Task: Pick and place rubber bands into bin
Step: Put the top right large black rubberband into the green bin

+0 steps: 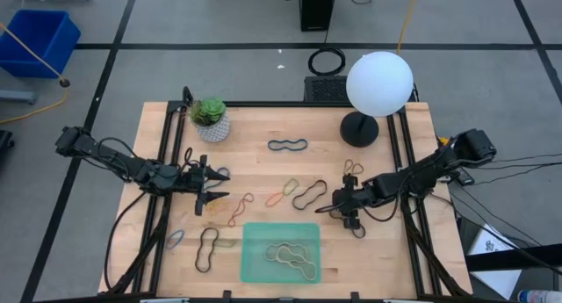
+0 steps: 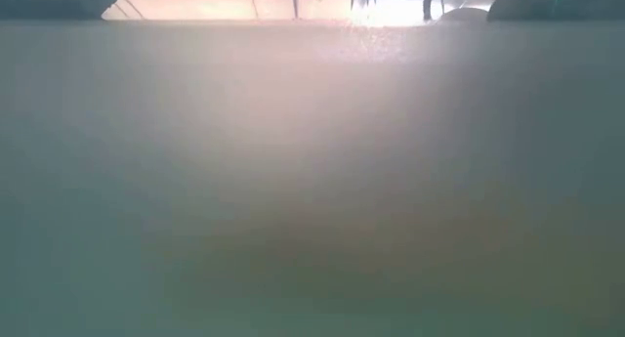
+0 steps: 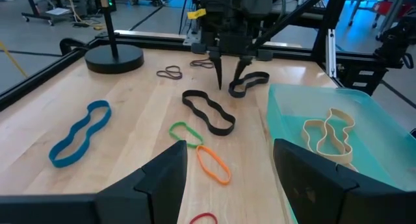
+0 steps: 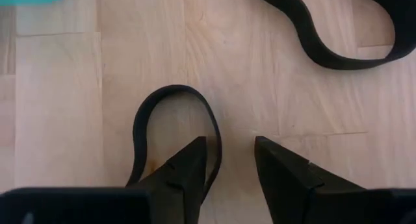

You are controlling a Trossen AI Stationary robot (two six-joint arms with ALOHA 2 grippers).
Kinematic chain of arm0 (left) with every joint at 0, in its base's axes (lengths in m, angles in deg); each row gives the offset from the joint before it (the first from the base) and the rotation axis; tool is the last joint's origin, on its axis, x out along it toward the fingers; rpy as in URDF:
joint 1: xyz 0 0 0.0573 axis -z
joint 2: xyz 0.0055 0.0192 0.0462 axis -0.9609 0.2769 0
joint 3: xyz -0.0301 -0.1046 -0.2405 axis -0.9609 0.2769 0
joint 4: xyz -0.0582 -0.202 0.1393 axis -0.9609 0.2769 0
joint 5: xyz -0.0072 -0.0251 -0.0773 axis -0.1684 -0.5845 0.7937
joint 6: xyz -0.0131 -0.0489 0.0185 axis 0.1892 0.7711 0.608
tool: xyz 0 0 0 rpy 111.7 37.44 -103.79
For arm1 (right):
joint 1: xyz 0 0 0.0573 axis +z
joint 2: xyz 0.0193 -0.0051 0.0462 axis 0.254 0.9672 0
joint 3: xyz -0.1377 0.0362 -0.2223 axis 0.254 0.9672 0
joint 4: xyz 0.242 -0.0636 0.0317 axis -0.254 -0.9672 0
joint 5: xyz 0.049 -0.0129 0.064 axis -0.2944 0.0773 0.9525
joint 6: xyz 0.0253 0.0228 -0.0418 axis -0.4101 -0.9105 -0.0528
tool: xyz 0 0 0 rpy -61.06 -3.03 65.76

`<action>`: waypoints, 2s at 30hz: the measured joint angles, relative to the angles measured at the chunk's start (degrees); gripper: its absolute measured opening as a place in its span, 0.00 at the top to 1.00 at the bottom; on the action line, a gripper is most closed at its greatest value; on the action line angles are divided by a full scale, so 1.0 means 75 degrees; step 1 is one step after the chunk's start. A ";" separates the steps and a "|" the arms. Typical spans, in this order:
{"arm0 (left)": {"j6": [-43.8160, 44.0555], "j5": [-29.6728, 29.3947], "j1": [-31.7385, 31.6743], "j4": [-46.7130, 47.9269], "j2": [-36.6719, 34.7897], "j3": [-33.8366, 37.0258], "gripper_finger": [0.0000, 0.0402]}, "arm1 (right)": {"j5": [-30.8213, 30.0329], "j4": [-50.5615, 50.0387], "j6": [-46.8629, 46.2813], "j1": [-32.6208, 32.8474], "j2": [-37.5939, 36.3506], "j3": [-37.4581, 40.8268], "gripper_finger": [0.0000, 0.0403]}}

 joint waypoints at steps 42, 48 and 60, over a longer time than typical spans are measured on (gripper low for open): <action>0.0027 0.0003 0.0001 -0.0015 0.0003 -0.0003 0.41 | -0.1422 0.1168 0.2972 0.0330 -0.2145 -0.2640 1.00; 0.0032 0.0003 0.0001 -0.0012 0.0003 -0.0003 0.41 | -0.1419 0.0875 0.3264 0.0784 -0.1100 -0.3926 1.00; 0.0051 0.0003 0.0002 -0.0007 0.0003 -0.0003 0.41 | -0.1408 0.1042 0.2886 0.1659 0.1326 -0.5065 1.00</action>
